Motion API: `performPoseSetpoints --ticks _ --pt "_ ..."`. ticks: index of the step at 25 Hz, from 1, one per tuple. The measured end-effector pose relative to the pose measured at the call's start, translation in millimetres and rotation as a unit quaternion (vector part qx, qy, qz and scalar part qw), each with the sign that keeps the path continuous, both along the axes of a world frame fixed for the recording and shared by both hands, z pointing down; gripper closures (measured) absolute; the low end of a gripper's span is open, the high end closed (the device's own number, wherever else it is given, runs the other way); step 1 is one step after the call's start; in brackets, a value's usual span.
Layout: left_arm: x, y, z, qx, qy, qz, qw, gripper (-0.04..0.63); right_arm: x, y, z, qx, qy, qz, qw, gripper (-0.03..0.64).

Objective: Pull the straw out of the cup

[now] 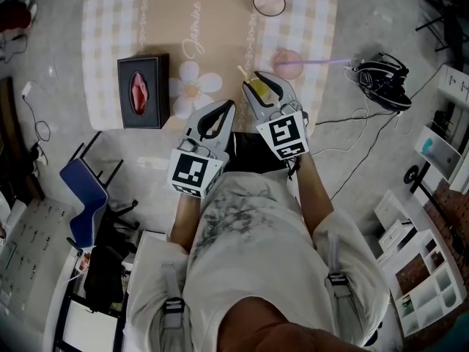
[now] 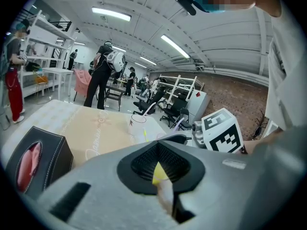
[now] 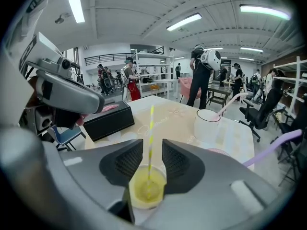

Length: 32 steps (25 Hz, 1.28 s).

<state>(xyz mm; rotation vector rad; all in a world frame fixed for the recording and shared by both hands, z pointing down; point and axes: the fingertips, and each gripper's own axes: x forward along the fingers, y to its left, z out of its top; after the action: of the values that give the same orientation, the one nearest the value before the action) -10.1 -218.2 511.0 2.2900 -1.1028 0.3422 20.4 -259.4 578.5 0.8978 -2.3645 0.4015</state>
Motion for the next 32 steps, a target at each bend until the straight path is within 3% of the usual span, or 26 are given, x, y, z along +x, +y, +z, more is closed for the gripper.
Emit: performPoseSetpoints --ticks 14,19,32 --pt "-8 1 4 -0.006 -0.001 -0.018 0.9998 0.591 -11 -2 10 -0.004 0.005 -0.022 1.0 0.516" --pt "-10 1 4 -0.006 0.0 -0.019 0.9998 0.591 -11 -2 11 -0.002 0.008 -0.017 1.0 0.581" --pt "-12 9 -1 0.001 0.003 -0.016 0.9999 0.589 -8 2 -1 0.01 -0.001 -0.006 1.0 0.586"
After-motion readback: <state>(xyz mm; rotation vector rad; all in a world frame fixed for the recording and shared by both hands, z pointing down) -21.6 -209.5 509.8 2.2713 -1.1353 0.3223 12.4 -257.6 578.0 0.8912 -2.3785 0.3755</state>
